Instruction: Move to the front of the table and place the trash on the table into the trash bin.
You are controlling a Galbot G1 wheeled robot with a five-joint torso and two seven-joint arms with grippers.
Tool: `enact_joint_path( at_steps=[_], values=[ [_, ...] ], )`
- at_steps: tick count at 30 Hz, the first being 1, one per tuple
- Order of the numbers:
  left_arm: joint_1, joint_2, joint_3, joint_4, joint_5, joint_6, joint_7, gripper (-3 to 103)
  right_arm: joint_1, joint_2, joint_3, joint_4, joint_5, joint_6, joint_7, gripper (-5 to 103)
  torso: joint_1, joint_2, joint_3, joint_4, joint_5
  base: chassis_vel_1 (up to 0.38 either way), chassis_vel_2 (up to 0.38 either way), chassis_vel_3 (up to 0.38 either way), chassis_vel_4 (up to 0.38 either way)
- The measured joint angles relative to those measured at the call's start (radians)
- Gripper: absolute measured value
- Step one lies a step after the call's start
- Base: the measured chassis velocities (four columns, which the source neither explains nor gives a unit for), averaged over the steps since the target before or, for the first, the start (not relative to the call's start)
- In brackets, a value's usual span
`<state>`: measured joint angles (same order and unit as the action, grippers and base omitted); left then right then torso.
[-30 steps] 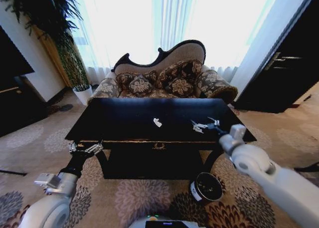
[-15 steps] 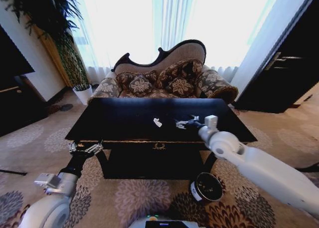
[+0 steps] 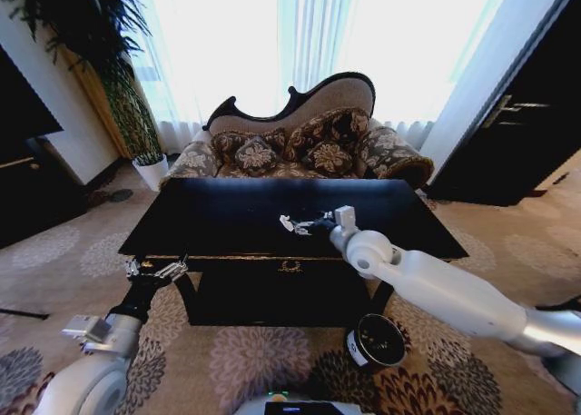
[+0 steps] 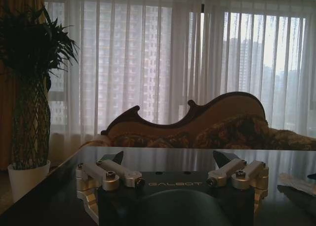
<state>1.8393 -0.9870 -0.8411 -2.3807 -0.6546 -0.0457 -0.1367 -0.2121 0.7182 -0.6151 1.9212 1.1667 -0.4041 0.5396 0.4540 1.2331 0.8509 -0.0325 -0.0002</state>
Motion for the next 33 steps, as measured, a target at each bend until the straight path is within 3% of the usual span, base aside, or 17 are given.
enact_joint_path(
  at_steps=[26,33],
  values=[
    [0.000,0.000,0.000,0.000,0.000,0.000,0.000,100,0.011,0.097,-0.070,-0.054,-0.041,-0.004,0.017,103,0.000,0.000,0.000,0.0001,0.0000,0.000,0.000,0.000,0.000],
    [0.000,0.000,0.000,0.000,0.000,0.000,0.000,100,0.007,0.111,-0.070,-0.064,-0.043,0.002,0.016,84,0.000,0.000,0.000,0.0001,0.0000,0.000,0.000,0.000,0.000]
  ],
)
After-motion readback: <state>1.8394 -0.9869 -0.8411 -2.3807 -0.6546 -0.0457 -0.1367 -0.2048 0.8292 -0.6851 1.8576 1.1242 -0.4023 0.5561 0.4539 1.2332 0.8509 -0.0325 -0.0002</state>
